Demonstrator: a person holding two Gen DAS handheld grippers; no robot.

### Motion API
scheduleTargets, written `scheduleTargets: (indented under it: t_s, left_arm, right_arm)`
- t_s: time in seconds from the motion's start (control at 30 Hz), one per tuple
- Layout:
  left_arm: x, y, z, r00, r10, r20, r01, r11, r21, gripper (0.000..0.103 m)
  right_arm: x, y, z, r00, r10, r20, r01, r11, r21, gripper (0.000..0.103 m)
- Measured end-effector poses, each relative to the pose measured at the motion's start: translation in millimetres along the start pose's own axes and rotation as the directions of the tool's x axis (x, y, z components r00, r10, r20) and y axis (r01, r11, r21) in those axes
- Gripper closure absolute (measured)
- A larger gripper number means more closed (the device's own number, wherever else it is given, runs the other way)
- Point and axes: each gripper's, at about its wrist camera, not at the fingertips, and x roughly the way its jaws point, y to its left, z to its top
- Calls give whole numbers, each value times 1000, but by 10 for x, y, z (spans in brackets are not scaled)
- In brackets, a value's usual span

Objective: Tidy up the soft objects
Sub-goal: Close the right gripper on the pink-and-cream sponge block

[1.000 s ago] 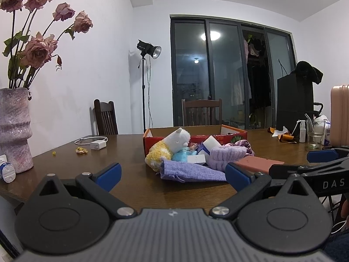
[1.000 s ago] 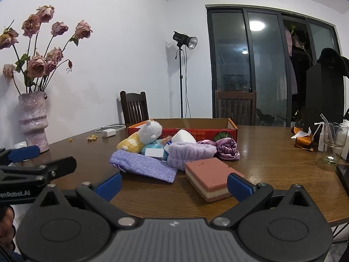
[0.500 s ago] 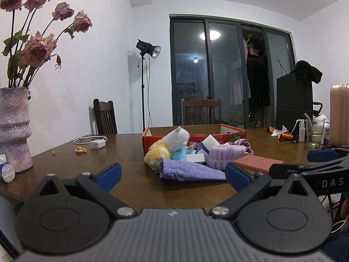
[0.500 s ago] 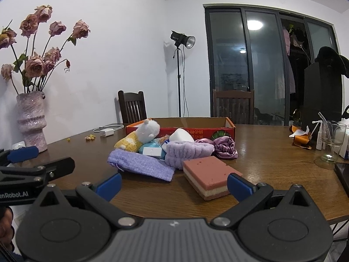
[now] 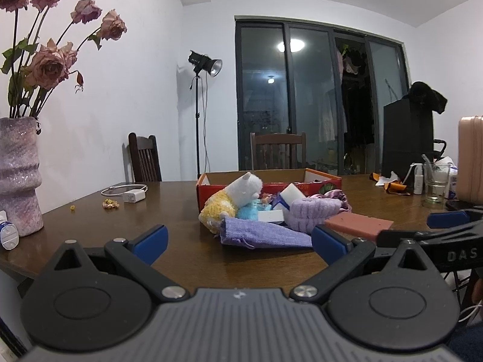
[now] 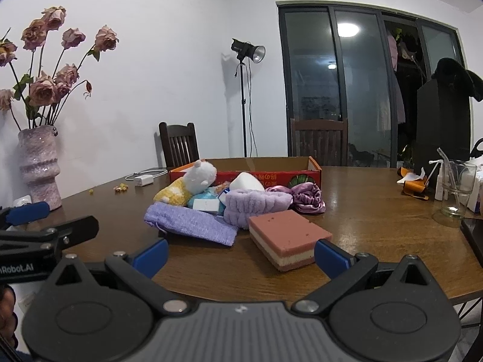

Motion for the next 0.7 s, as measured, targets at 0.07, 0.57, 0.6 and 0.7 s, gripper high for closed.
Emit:
scheduleTargets:
  t_s: [0.07,0.57,0.6,0.7]
  left_arm:
    - [121,-10,26,1000,25,-10,-25,999,22,0]
    - [885,-302,162,993,-71,-93,75,996,46,0]
    - [945,-360,170,992,-83,-99,89,995,54,0]
    - [1139,-539,213,984,-127,-122,136,988,72,0]
  right_arm:
    - [65,-56,18,1000,-5,-24,6,1000,29,0]
    - [804,-664,41,989,-51,-140,68,990,123,9]
    - [857,-704,59,988,-44,-150,63,990,124,10]
    - [967,-879,99,984,-56,-170,74,992,101,24]
